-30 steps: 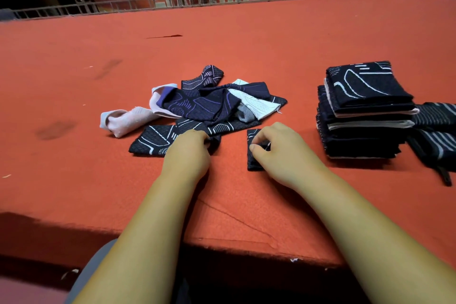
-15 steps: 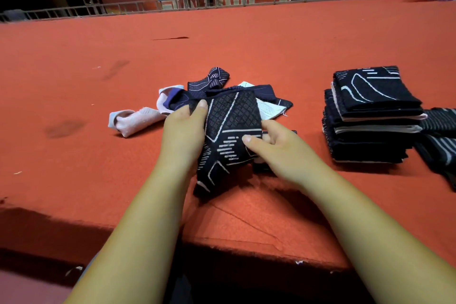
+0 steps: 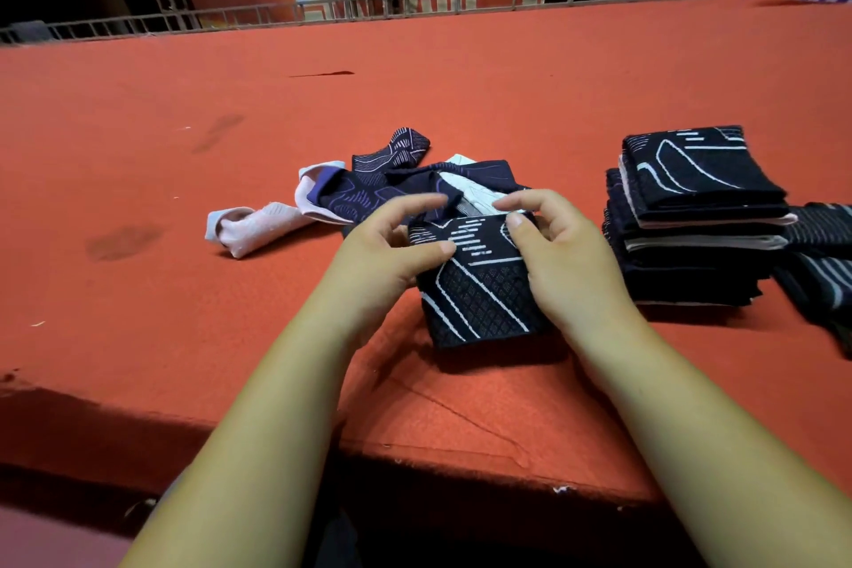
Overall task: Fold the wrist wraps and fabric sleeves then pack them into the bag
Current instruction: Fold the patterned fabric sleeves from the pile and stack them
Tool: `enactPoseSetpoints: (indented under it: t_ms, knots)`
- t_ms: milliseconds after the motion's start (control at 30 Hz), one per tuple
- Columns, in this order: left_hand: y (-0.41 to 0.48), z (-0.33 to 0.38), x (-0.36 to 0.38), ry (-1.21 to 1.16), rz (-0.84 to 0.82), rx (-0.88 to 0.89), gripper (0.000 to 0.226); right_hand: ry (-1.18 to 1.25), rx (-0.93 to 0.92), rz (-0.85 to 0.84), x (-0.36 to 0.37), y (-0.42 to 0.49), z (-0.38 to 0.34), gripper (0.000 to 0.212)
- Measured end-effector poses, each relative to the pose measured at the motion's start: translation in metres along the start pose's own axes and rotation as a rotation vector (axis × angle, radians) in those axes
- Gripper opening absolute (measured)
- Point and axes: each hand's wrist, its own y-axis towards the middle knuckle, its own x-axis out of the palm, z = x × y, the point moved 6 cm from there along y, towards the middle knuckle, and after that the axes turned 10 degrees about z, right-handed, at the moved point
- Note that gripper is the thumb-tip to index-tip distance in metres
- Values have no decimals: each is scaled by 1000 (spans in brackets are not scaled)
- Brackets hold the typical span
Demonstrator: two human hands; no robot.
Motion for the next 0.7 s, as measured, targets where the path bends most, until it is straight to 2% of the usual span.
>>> enactPoseSetpoints:
  t_ms: [67, 167, 267, 333, 467, 700]
  knots:
    - [-1, 1, 0, 48, -9, 27, 38, -22, 13, 34, -3, 0, -1, 22]
    - [-1, 0, 0, 64, 17, 45, 35, -30, 30, 64, -6, 2, -2, 20]
    - [1, 1, -1, 66, 75, 95, 36, 11, 44, -8, -4, 2, 0, 15]
    - [3, 2, -3, 60, 112, 111, 37, 2, 36, -97, 0, 2, -1, 27]
    - [4, 7, -2, 104, 141, 176, 36, -85, -50, -114, -3, 5, -6, 40]
    - [9, 13, 3, 256, 203, 286, 36, -250, -198, -31, -12, 7, -13, 31]
